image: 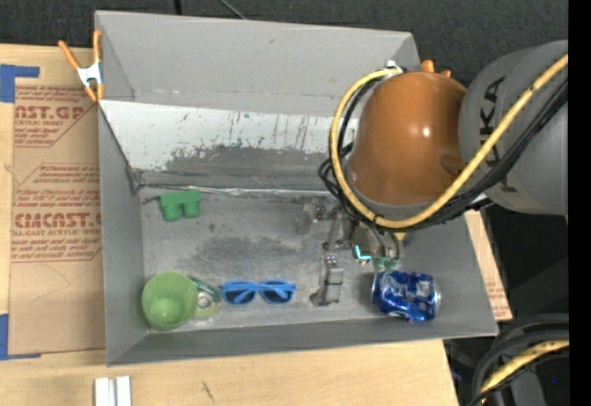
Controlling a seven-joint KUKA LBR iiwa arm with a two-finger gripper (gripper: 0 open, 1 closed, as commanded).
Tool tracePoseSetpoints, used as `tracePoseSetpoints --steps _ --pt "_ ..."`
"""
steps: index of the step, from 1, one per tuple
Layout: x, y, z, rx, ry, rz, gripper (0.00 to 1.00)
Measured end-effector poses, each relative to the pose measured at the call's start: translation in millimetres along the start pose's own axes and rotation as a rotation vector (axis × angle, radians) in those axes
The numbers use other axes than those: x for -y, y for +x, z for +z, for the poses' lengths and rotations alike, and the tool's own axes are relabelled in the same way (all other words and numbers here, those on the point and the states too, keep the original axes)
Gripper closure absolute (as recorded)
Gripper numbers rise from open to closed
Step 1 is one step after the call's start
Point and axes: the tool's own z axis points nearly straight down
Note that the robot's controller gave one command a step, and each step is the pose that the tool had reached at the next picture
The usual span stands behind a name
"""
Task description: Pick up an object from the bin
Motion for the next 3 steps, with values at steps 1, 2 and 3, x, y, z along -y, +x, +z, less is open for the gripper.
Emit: tracePoseSetpoints --steps 1,2,3 --pt "-73.2 -3.7 130.7 0.0 0.0 0.158 0.0" --pt "-71.0 -5.6 126.9 0.005 -0.001 0.16 1.0" --pt "-117.8 -10.0 134.4 0.008 -0.001 0.13 1.0"
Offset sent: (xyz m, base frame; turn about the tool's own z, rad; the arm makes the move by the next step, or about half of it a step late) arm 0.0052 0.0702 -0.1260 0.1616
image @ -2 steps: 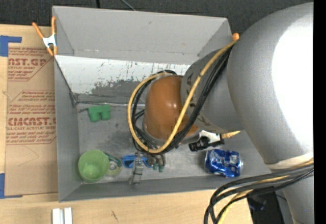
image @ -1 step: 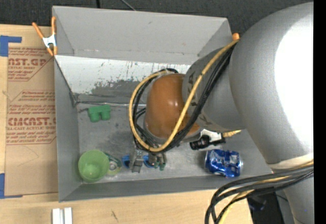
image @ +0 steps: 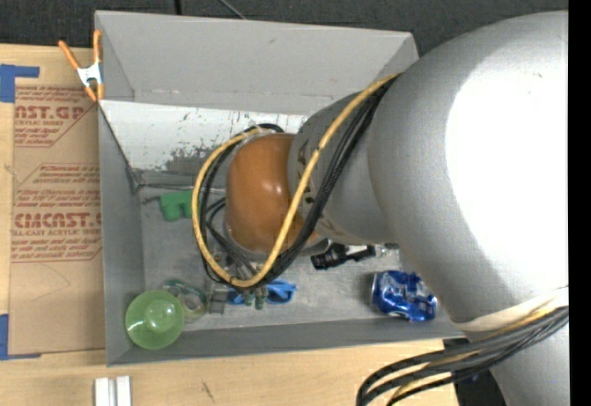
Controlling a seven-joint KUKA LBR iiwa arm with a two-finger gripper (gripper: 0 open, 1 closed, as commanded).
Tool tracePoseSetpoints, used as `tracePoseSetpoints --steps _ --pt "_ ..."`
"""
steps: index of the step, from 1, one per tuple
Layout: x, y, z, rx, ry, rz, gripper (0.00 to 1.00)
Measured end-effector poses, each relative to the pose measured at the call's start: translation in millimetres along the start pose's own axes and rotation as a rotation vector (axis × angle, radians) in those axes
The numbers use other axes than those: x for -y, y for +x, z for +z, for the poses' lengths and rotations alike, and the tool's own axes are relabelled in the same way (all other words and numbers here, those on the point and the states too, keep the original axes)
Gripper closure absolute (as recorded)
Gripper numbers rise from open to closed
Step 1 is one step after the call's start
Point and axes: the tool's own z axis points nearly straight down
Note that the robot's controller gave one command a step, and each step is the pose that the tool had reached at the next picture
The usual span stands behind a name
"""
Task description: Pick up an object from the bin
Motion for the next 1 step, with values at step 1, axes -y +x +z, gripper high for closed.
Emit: tracePoseSetpoints --steps 1 --pt "18.2 -3.6 -113.1 0.007 -0.003 0.013 1.0"
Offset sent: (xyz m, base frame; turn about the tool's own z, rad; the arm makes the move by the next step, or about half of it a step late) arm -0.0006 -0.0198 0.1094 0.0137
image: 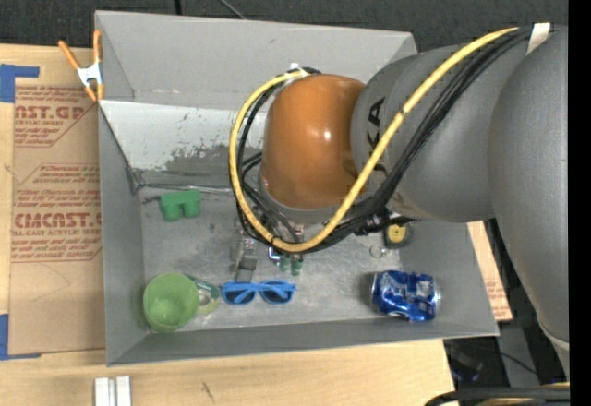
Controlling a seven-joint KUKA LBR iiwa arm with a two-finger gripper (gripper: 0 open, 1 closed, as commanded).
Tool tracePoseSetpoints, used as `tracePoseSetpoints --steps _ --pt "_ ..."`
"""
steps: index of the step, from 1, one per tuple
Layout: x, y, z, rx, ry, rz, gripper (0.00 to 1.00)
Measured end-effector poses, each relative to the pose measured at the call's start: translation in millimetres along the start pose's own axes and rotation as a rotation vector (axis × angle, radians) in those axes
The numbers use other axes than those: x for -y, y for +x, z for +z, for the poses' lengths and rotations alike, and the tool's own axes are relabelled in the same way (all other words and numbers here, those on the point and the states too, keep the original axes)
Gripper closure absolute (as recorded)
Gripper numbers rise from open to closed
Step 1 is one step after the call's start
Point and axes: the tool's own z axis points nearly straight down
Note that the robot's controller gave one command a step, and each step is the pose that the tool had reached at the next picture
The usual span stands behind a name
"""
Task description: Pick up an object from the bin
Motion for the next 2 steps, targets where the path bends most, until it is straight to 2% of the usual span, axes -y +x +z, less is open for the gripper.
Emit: tracePoseSetpoints --steps 1,2 --pt "0.7 1.5 4.1 -0.007 0.004 0.0 0.0" --pt "47.4 -0.1 110.4 -0.007 0.002 -0.35 0.0"
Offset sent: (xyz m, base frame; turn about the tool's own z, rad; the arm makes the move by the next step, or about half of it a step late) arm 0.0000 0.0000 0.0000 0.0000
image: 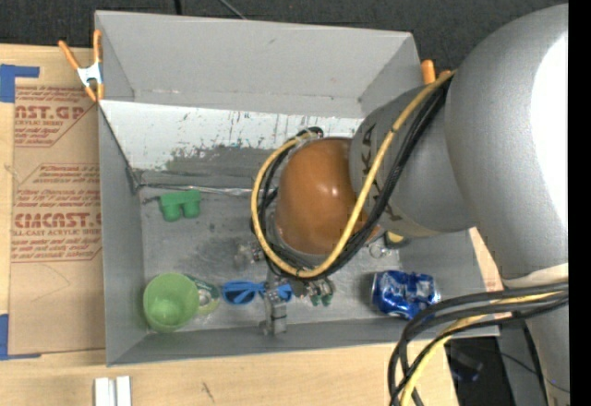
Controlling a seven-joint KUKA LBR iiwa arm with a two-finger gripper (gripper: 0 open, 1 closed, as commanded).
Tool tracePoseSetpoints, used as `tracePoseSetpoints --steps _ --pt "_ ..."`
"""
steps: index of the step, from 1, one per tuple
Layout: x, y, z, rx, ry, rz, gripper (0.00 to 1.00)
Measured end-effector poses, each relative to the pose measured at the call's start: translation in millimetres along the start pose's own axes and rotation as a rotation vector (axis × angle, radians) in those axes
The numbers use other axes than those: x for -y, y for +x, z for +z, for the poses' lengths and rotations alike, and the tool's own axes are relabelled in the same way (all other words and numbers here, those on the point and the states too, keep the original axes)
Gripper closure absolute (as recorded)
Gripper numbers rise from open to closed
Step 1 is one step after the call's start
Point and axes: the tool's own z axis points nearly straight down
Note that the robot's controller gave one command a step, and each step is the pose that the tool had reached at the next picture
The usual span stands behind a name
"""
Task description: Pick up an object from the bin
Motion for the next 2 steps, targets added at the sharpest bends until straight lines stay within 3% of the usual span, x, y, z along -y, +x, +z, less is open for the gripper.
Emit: tracePoseSetpoints --steps 1,2 --pt "-0.4 0.5 0.0 -0.002 -0.001 0.0 1.0" --pt "-6.0 -0.5 -128.9 0.007 0.0 0.007 1.0"
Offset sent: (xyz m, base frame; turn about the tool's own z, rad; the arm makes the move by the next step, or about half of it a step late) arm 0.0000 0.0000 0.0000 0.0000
